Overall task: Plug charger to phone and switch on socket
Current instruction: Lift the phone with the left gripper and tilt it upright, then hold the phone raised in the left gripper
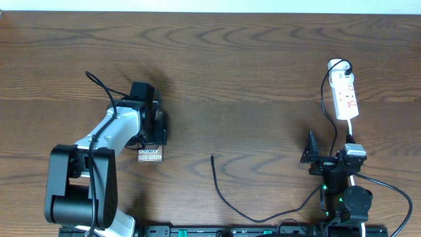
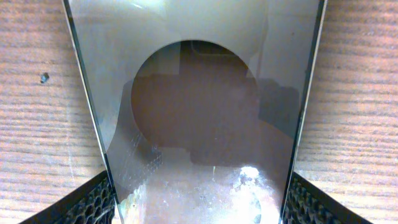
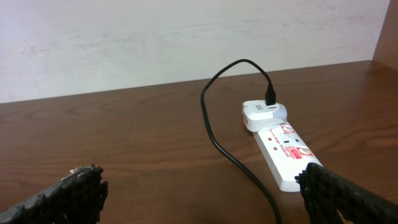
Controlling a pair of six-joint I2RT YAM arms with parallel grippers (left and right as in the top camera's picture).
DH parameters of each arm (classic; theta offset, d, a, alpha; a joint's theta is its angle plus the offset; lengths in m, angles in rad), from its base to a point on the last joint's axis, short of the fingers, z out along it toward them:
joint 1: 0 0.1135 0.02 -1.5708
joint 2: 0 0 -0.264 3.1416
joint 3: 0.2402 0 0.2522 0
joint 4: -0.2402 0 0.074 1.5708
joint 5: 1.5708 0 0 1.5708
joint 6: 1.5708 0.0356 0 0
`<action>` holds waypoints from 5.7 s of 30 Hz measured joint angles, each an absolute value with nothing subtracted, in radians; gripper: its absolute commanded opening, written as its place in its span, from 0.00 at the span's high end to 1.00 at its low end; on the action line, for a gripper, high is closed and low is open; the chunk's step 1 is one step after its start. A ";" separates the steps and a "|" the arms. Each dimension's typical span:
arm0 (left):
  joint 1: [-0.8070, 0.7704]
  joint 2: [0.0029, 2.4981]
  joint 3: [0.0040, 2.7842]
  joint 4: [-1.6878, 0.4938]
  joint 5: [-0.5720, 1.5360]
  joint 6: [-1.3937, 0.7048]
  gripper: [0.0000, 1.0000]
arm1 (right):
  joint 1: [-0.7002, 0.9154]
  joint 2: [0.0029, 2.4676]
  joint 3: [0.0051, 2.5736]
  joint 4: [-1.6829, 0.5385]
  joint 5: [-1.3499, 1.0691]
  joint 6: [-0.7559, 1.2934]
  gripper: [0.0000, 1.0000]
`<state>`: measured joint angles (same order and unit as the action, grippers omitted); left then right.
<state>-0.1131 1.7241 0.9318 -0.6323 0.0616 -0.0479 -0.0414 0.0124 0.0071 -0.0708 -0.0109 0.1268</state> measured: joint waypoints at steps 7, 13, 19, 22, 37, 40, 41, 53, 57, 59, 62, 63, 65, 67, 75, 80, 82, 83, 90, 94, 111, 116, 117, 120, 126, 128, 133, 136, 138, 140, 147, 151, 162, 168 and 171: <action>-0.113 1.722 0.942 -0.649 0.064 -0.048 0.93 | -0.041 0.012 0.007 -0.071 -0.011 0.127 0.01; -0.113 1.650 0.943 -0.650 0.069 -0.048 0.93 | -0.041 0.012 0.007 -0.071 -0.010 0.127 0.01; -0.113 1.570 0.945 -0.650 0.100 -0.064 0.93 | -0.041 0.012 0.007 -0.071 -0.011 0.127 0.01; -0.113 1.548 0.945 -0.649 0.178 -0.078 0.93 | -0.041 0.012 0.007 -0.071 -0.011 0.127 0.01; -0.113 1.546 0.945 -0.504 0.759 -0.275 0.93 | -0.041 0.012 0.007 -0.071 -0.011 0.127 0.01; -0.113 1.546 0.945 -0.450 0.863 -0.394 0.93 | -0.041 0.012 0.007 -0.071 -0.011 0.127 0.01; -0.113 1.546 0.945 -0.433 0.890 -0.430 0.92 | -0.041 0.012 0.007 -0.071 -0.011 0.127 0.01; -0.113 1.546 0.945 -0.245 1.117 -0.957 0.93 | -0.041 0.012 0.007 -0.071 -0.011 0.127 0.01; -0.113 1.546 0.945 -0.201 1.144 -1.116 0.93 | -0.041 0.012 0.007 -0.071 -0.011 0.127 0.01; -0.113 1.546 0.945 -0.158 1.158 -1.193 0.93 | -0.041 0.012 0.007 -0.071 -0.010 0.127 0.01; -0.113 1.546 0.945 -0.099 1.177 -1.292 0.93 | -0.041 0.012 0.007 -0.071 -0.011 0.127 0.01; -0.113 1.546 0.945 -0.079 1.182 -1.328 0.93 | -0.041 0.012 0.007 -0.071 -0.011 0.127 0.01; -0.113 1.546 0.945 -0.033 1.195 -1.396 0.92 | -0.041 0.012 0.007 -0.071 -0.011 0.127 0.01; -0.113 1.546 0.945 0.023 1.209 -1.462 0.93 | -0.041 0.012 0.007 -0.071 -0.011 0.127 0.01; -0.113 1.546 0.945 0.183 1.232 -1.637 0.93 | -0.041 0.012 0.007 -0.071 -0.011 0.127 0.01; -0.113 1.546 0.945 0.191 1.233 -1.681 0.93 | -0.041 0.012 0.007 -0.071 -0.010 0.127 0.01; -0.113 1.546 0.945 0.191 1.232 -1.696 0.93 | -0.041 0.012 0.007 -0.071 -0.011 0.127 0.01; -0.113 1.546 0.945 0.191 1.232 -1.700 0.93 | -0.041 0.012 0.007 -0.071 -0.011 0.127 0.01; -0.113 1.546 0.945 0.191 1.232 -1.729 0.93 | -0.041 0.012 0.007 -0.071 -0.011 0.127 0.01; -0.113 1.546 0.945 0.191 1.233 -1.735 0.93 | -0.041 0.012 0.007 -0.071 -0.011 0.127 0.01; -0.113 1.546 0.945 0.192 1.232 -1.751 0.92 | -0.041 0.012 0.007 -0.071 -0.011 0.127 0.01; -0.113 1.546 0.945 0.213 1.233 -1.752 0.93 | -0.041 0.012 0.007 -0.071 -0.011 0.127 0.01; -0.113 1.546 0.945 0.213 1.232 -1.752 0.92 | -0.041 0.012 0.007 -0.071 -0.011 0.127 0.01; -0.113 1.546 0.945 0.213 1.232 -1.752 0.93 | -0.041 0.012 0.007 -0.071 -0.011 0.127 0.01; -0.113 1.546 0.945 0.213 1.232 -1.752 0.93 | -0.041 0.012 0.007 -0.071 -0.011 0.127 0.01; -0.113 1.546 0.945 0.213 1.232 -1.752 0.92 | -0.041 0.012 0.007 -0.071 -0.011 0.127 0.01; -0.113 1.546 0.945 0.213 1.232 -1.752 0.93 | -0.041 0.012 0.007 -0.071 -0.011 0.127 0.01; -0.113 1.546 0.945 0.213 1.232 -1.752 0.92 | -0.041 0.012 0.007 -0.071 -0.011 0.127 0.01; -0.113 1.546 0.945 0.213 1.232 -1.752 0.93 | -0.041 0.012 0.007 -0.071 -0.011 0.127 0.01; -0.113 1.546 0.945 0.213 1.232 -1.752 0.93 | -0.041 0.012 0.007 -0.071 -0.010 0.127 0.01; -0.113 1.546 0.945 0.213 1.232 -1.752 0.92 | -0.041 0.012 0.007 -0.071 -0.011 0.127 0.01; -0.113 1.546 0.945 0.213 1.232 -1.752 0.92 | -0.041 0.012 0.007 -0.071 -0.010 0.127 0.01; -0.113 1.546 0.945 0.213 1.227 -1.742 0.93 | -0.041 0.012 0.007 -0.071 -0.011 0.127 0.01; -0.113 1.546 0.945 0.212 1.187 -1.694 0.92 | -0.041 0.012 0.007 -0.071 -0.011 0.127 0.01; -0.113 1.546 0.945 0.210 1.162 -1.658 0.92 | -0.041 0.012 0.007 -0.071 -0.011 0.127 0.01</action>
<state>-0.1131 1.5463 0.9451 0.2104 1.1622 -1.6581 -0.0414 0.0124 0.0071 -0.0708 -0.0109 0.1268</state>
